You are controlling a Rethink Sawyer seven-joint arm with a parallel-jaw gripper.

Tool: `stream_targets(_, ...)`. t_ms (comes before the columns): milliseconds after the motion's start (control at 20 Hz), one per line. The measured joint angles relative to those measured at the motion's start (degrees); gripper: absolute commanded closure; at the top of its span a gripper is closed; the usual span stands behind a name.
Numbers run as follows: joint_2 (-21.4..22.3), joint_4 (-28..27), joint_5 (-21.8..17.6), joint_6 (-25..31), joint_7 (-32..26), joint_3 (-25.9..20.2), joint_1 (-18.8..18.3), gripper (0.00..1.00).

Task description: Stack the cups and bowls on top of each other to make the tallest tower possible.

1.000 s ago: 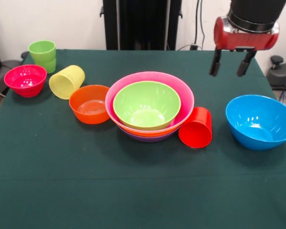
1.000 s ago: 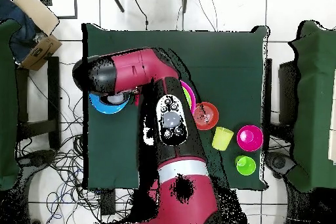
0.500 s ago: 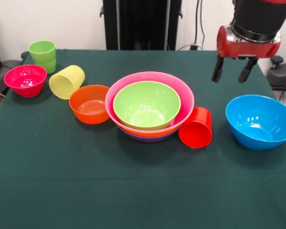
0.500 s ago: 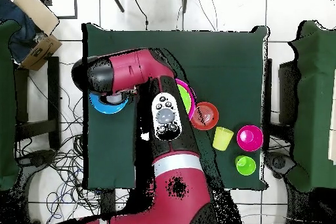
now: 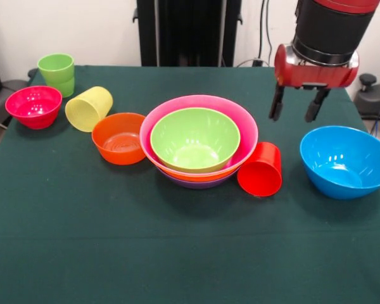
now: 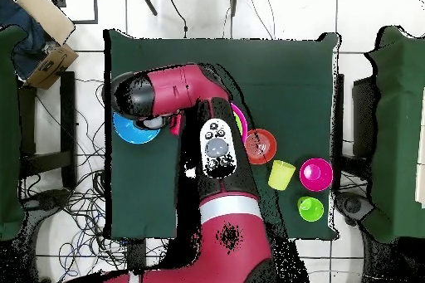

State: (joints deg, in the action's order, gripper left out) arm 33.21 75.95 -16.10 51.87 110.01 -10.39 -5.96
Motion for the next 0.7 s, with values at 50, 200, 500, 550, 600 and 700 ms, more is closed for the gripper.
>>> stream_targets(50,0.0,0.1,0.3,-1.7,0.5,0.5,0.1,0.0)
stream_targets(200,0.0,0.3,0.7,-5.0,1.9,1.4,0.3,0.0)
stream_targets(500,-0.1,-0.1,1.8,-6.5,3.6,3.1,0.8,0.0)
stream_targets(550,-0.1,-0.2,2.0,-5.8,3.6,3.3,0.9,0.0)
stream_targets(600,-0.1,-0.4,2.3,-5.0,3.6,3.5,1.1,0.0)
stream_targets(700,-0.1,-0.8,3.1,-2.5,3.6,4.1,1.7,0.0)
